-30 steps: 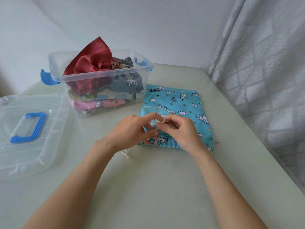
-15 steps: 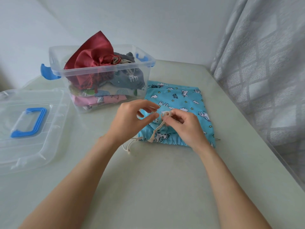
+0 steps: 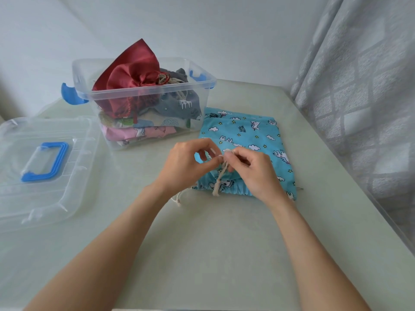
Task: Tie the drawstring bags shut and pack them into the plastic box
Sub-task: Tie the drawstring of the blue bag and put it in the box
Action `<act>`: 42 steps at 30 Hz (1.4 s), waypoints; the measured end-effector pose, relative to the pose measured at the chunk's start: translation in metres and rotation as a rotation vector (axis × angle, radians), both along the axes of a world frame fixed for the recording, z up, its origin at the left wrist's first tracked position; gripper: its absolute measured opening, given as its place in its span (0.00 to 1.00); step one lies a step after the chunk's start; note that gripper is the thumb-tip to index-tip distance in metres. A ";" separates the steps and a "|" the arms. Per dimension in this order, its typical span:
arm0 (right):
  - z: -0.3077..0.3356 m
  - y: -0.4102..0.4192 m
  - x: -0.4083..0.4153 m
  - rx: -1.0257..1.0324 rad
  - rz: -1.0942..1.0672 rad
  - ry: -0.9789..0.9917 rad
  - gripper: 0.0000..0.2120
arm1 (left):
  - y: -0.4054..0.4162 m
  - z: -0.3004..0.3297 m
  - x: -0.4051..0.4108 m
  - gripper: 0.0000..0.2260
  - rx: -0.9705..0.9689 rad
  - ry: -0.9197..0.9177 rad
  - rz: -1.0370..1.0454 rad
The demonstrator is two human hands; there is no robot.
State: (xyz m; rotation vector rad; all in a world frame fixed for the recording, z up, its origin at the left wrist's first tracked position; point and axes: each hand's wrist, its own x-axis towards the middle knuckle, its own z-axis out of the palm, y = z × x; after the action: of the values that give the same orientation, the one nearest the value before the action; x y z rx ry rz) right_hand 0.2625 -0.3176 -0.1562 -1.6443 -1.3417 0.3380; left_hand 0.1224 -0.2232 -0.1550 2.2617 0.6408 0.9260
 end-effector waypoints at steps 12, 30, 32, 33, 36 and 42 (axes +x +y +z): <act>0.005 -0.001 0.000 -0.035 0.058 0.385 0.09 | 0.001 -0.005 0.005 0.15 -0.156 -0.006 -0.112; 0.012 -0.010 0.011 -0.081 0.182 0.153 0.07 | 0.005 -0.009 0.003 0.05 -0.303 0.017 -0.268; 0.011 -0.009 0.011 -0.020 0.139 0.085 0.06 | 0.003 -0.007 0.003 0.01 -0.356 0.018 -0.281; 0.011 -0.009 0.010 0.007 0.110 0.046 0.07 | 0.003 -0.006 0.003 0.03 -0.369 0.028 -0.274; 0.008 -0.007 0.008 0.083 0.010 -0.106 0.07 | 0.002 -0.005 0.005 0.06 -0.359 0.058 -0.253; 0.002 0.002 0.000 0.296 -0.097 -0.576 0.06 | 0.003 -0.008 0.008 0.08 -0.322 -0.019 -0.155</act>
State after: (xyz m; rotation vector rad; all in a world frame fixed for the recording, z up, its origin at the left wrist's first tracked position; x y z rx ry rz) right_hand 0.2620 -0.3152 -0.1537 -1.6015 -1.6256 -0.4090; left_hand 0.1303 -0.2203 -0.1627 1.9819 0.5539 0.7118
